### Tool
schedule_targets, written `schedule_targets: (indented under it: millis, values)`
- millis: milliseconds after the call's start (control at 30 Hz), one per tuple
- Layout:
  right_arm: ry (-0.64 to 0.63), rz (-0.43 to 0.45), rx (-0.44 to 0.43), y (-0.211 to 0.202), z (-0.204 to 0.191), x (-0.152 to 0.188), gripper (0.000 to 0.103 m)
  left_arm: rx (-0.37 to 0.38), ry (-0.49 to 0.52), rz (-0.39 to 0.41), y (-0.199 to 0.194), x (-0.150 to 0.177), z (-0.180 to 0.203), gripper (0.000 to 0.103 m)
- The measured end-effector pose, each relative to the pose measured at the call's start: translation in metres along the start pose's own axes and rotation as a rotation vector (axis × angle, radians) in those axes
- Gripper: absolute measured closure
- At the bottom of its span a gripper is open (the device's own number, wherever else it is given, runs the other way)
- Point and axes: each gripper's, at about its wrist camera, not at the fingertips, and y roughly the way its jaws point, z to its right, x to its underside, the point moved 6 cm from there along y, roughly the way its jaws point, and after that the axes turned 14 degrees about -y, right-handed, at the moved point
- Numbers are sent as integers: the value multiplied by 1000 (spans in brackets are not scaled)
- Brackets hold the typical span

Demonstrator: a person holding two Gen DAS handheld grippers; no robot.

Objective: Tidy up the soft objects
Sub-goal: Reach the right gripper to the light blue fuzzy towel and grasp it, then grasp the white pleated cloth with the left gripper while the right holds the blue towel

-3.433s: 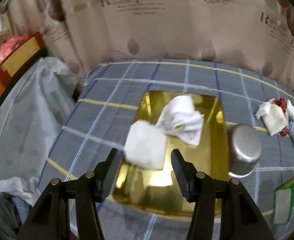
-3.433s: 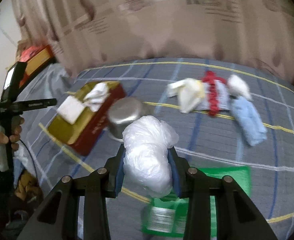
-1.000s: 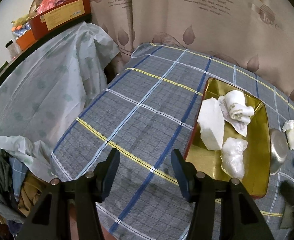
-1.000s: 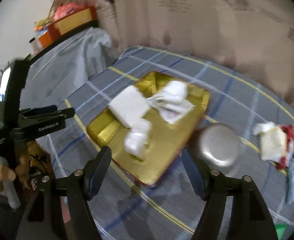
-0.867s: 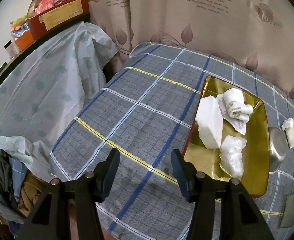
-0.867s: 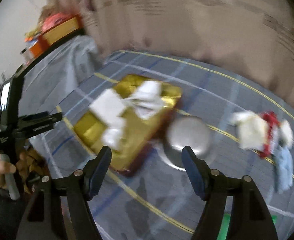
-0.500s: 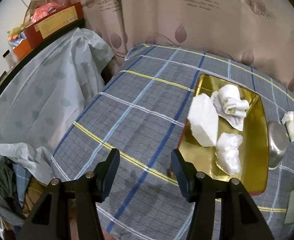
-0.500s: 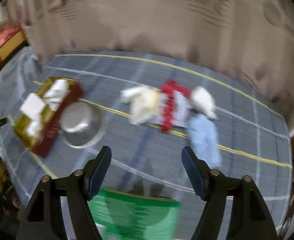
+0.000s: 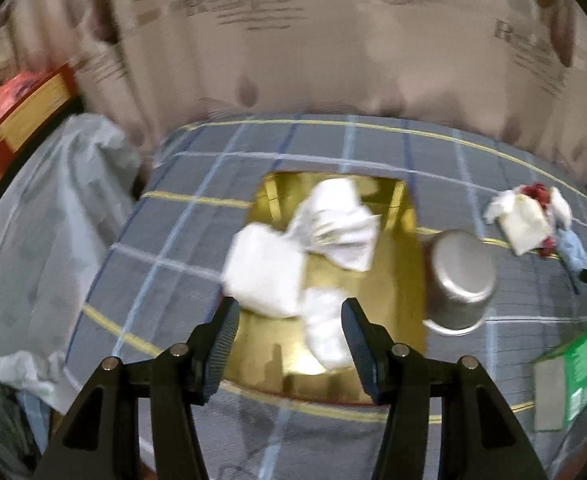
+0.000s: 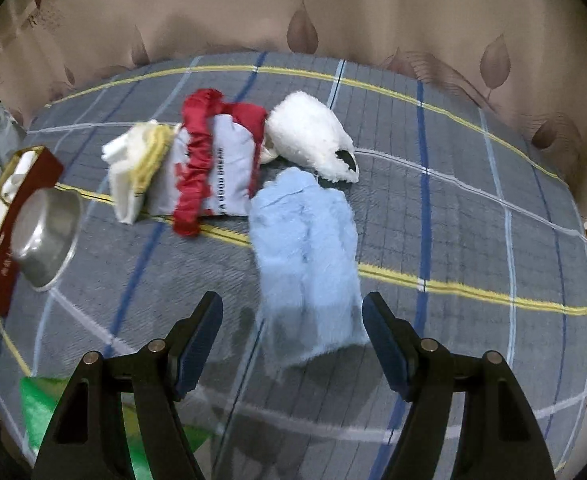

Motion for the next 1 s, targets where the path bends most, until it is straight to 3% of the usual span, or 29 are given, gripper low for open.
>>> schedule_targets:
  millis: [267, 467, 600, 867, 933, 1000]
  values:
    - [16, 18, -16, 28, 10, -5, 35, 72, 132, -21, 10, -10, 71, 49]
    - [50, 82, -12, 34, 16, -6, 57, 211, 219, -75, 29, -13, 128, 49]
    - [70, 108, -28, 29, 20, 0, 73, 240, 267, -92, 39, -15, 157, 48]
    - [139, 139, 30, -1, 29, 37, 74, 228, 349, -91, 63, -16, 203, 49]
    - [151, 146, 81, -8, 31, 49, 74, 239, 362, -89, 68, -15, 215, 49]
    - [163, 148, 79, -9, 32, 60, 74, 255, 373, -95, 73, -14, 225, 49]
